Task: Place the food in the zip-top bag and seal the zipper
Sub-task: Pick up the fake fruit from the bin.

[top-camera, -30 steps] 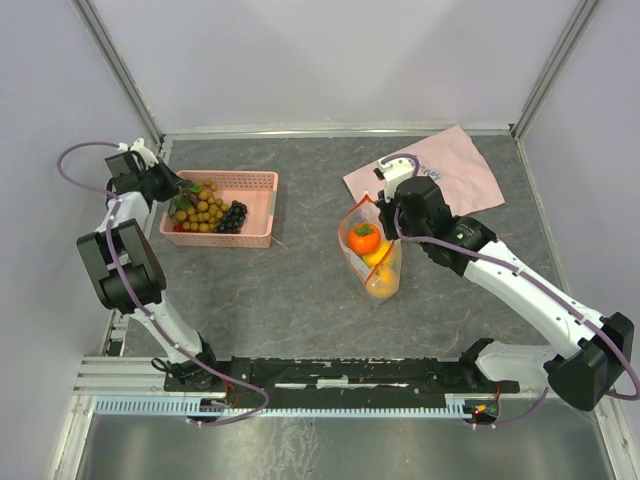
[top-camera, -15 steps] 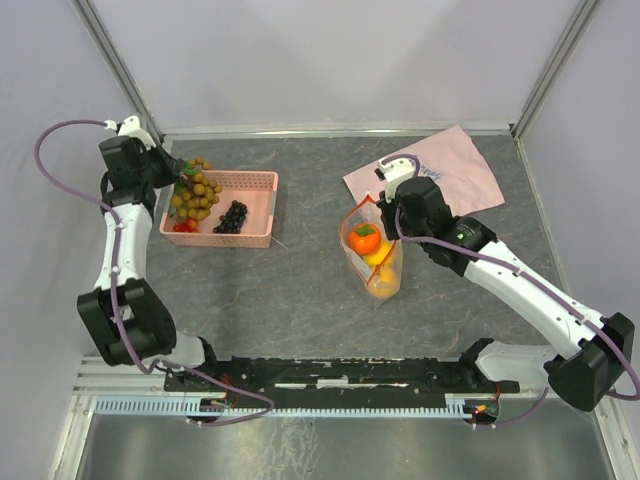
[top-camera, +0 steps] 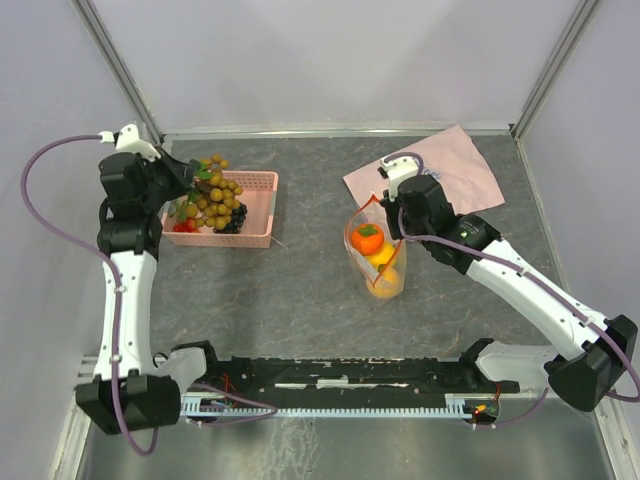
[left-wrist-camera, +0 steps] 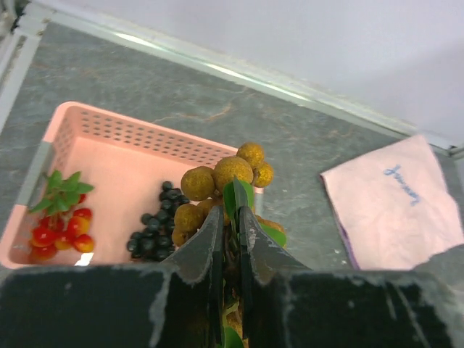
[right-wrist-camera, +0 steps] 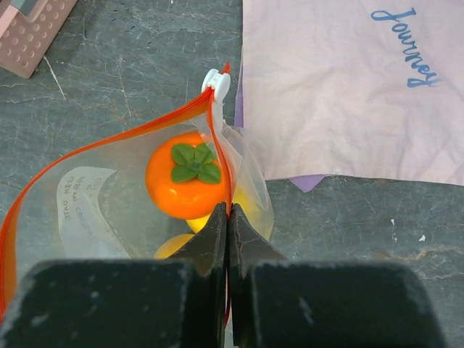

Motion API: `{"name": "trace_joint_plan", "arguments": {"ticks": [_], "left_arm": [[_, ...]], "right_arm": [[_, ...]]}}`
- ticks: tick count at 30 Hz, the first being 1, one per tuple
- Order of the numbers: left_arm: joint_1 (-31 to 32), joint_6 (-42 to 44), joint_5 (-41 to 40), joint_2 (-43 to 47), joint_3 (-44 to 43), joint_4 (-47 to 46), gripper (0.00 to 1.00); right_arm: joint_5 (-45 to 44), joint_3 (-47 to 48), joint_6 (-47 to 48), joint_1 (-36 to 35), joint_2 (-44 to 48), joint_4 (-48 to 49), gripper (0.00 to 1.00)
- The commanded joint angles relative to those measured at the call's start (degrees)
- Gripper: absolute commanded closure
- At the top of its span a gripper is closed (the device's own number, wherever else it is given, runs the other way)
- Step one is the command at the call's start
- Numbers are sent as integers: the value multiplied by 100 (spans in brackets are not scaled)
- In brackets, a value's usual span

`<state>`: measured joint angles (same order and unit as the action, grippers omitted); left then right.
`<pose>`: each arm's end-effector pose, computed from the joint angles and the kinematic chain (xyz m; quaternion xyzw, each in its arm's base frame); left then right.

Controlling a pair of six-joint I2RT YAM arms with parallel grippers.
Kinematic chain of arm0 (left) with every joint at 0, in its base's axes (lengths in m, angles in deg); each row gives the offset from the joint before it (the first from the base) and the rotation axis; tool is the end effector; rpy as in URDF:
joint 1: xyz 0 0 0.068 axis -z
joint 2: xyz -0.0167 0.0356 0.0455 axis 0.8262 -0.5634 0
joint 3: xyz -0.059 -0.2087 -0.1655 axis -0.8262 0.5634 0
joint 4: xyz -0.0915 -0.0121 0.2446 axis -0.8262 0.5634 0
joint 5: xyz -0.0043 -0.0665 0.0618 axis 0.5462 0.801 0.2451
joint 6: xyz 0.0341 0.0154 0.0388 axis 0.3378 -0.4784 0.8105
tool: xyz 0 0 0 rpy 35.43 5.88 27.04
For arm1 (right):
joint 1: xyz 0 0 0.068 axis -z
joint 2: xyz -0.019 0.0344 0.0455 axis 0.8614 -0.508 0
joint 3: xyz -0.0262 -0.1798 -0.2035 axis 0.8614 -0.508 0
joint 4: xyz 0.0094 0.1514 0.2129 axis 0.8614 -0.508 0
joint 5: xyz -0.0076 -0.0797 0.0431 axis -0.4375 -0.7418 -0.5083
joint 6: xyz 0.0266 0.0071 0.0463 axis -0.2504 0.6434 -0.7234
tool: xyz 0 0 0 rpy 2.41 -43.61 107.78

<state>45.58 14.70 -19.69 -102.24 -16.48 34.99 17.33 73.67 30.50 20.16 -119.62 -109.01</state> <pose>0.2430 0.0348 0.3981 -0.1393 0.7869 -0.1461 0.5832 0.2092 0.1589 0.3501 -0.1641 0.8633 0.0823 0.4701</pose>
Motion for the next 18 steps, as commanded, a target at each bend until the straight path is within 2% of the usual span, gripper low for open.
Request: {"name": "trace_joint_plan", "arguments": {"ticks": [1, 7, 11, 18], "left_arm": [[352, -598, 93, 701, 121, -43, 97], [1247, -1106, 249, 920, 168, -89, 97], [1979, -1464, 73, 1132, 417, -434, 97], [2858, -1872, -160, 1236, 708, -871, 97]], "right_arm": [[-112, 294, -83, 10, 120, -38, 98], [-58, 489, -143, -1, -3, -172, 98], [-90, 634, -164, -30, -85, -287, 98], [-122, 700, -265, -135, -215, -313, 99]]}}
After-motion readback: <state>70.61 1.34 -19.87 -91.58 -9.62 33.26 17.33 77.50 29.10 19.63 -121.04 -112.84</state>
